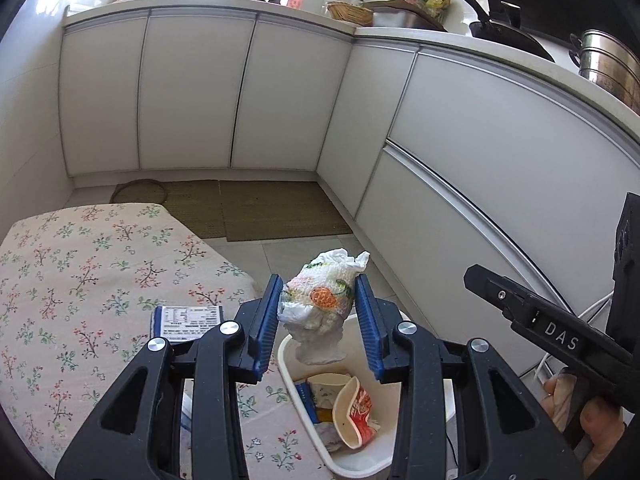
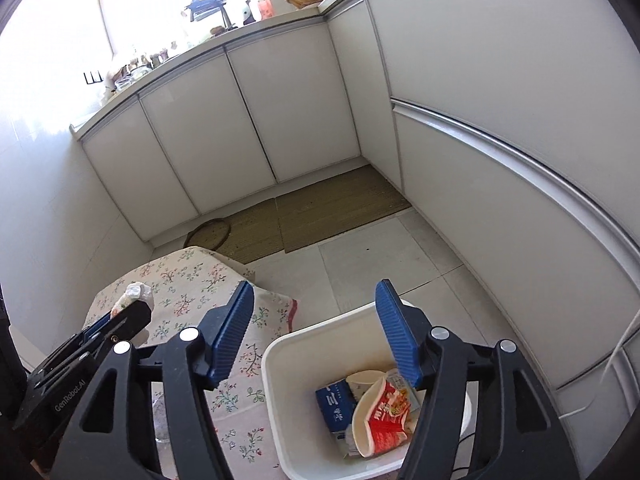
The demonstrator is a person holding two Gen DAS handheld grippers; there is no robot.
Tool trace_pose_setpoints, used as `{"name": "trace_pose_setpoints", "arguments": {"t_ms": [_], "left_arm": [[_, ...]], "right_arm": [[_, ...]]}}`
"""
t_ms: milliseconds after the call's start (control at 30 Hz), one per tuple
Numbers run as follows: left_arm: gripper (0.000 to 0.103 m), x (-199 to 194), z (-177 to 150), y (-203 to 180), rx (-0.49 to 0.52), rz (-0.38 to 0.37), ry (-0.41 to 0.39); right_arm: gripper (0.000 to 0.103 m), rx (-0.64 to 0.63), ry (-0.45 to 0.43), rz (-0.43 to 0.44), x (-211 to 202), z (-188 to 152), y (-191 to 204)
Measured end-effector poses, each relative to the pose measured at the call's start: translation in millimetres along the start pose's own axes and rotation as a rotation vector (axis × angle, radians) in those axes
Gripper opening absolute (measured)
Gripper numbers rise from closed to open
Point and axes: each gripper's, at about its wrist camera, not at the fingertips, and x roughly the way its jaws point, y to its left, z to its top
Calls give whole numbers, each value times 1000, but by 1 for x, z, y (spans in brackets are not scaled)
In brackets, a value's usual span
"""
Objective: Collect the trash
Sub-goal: 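Carry the packet and tissue over the white bin and open both grippers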
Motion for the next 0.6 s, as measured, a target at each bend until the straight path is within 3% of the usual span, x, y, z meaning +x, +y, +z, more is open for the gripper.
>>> {"name": "trace_pose_setpoints", "arguments": {"t_ms": [67,267,333,433,600], "left_arm": [[36,3,0,-7,11,-13,4],[39,17,0,-16,2,-38,36],[46,19,0,-19,9,-39,35],[67,21,-2,-23,14,-26,32],[76,19,-3,-23,31,17,13]], "right_arm": [[74,-6,-23,-50,-3,0,-3],[86,-43,-119,-204,-16,-3,-11],[89,-55,-155,-256,-22,-4,-12],[95,-69,-194,-327,-26,-4,-13],[96,-63,-208,-375,-28,-5,-18]]}}
